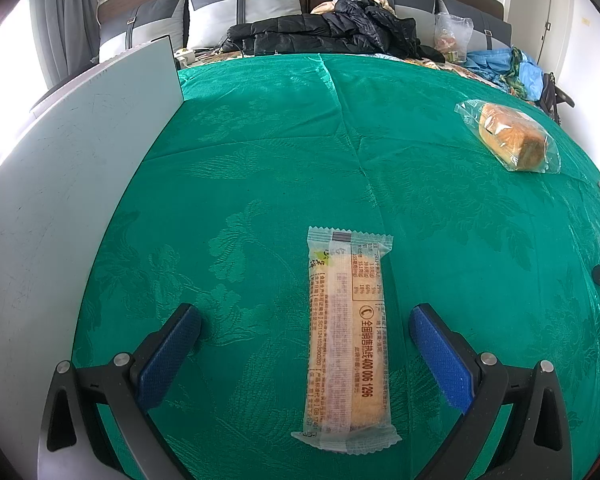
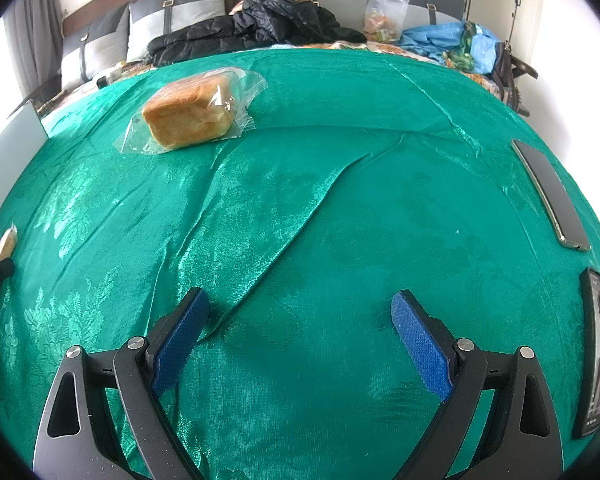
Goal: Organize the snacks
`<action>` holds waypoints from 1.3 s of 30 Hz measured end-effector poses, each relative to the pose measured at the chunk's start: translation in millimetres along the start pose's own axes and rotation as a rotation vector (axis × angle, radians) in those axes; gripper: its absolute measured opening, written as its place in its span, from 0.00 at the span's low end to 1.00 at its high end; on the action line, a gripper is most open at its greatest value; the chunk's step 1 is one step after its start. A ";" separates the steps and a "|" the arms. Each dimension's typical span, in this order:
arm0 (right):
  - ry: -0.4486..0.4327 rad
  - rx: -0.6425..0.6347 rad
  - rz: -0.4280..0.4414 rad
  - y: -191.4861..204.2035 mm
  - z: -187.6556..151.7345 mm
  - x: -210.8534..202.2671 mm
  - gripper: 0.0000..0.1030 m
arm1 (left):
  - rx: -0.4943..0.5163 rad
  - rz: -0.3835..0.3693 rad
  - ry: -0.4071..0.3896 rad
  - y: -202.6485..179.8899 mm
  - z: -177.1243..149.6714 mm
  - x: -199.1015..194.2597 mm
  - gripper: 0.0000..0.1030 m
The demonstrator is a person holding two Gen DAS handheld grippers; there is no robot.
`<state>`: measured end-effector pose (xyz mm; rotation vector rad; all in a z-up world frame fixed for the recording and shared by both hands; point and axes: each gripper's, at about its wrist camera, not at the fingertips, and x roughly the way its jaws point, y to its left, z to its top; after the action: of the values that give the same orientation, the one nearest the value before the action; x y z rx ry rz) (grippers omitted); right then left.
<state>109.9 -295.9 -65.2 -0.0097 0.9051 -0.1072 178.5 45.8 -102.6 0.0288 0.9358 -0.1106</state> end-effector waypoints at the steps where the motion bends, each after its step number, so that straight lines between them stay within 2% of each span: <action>1: 0.000 0.000 0.000 0.0 0.0 0.0 0.92 | 0.000 0.000 0.000 0.4 -0.6 -0.4 1.00; 16: -0.002 -0.001 0.002 0.1 0.0 -0.1 0.92 | -0.001 0.000 0.000 0.6 -0.2 -0.1 1.00; 18: 0.024 -0.032 0.026 0.7 3.9 1.5 0.91 | 0.000 0.000 -0.001 0.6 -0.1 0.0 1.00; 20: 0.069 -0.108 0.094 2.3 24.7 4.6 0.90 | 0.000 0.000 -0.001 0.5 -0.1 -0.1 1.00; 23: 0.037 -0.209 0.095 11.7 74.3 -2.4 0.90 | -0.001 -0.001 -0.001 0.8 -0.7 -0.3 1.00; 26: 0.140 -0.104 0.117 18.8 128.0 10.1 0.90 | -0.001 0.000 -0.001 0.5 2.5 1.0 1.00; 27: 0.192 -0.016 0.158 23.2 148.2 20.4 0.90 | -0.001 0.000 -0.001 0.6 2.5 0.9 1.00; 29: 0.224 0.056 0.214 36.7 168.9 33.7 0.90 | -0.001 0.000 -0.001 0.6 2.5 1.0 1.00; 31: 0.217 0.035 0.191 64.3 184.2 49.1 0.90 | -0.001 0.000 -0.001 0.8 2.1 0.7 1.00; 34: 0.242 -0.090 0.016 103.1 184.2 90.9 0.90 | -0.001 0.000 -0.001 0.8 2.3 0.9 1.00; 36: 0.286 -0.062 0.025 107.7 175.9 110.7 0.91 | -0.001 0.000 -0.001 1.0 2.1 0.6 1.00; 39: 0.247 -0.061 0.014 108.0 174.4 106.4 0.88 | -0.001 0.001 -0.001 0.9 2.2 0.8 1.00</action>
<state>321.7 -205.3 -46.7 -0.0477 1.1551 -0.0683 180.8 46.5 -102.0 0.0279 0.9346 -0.1096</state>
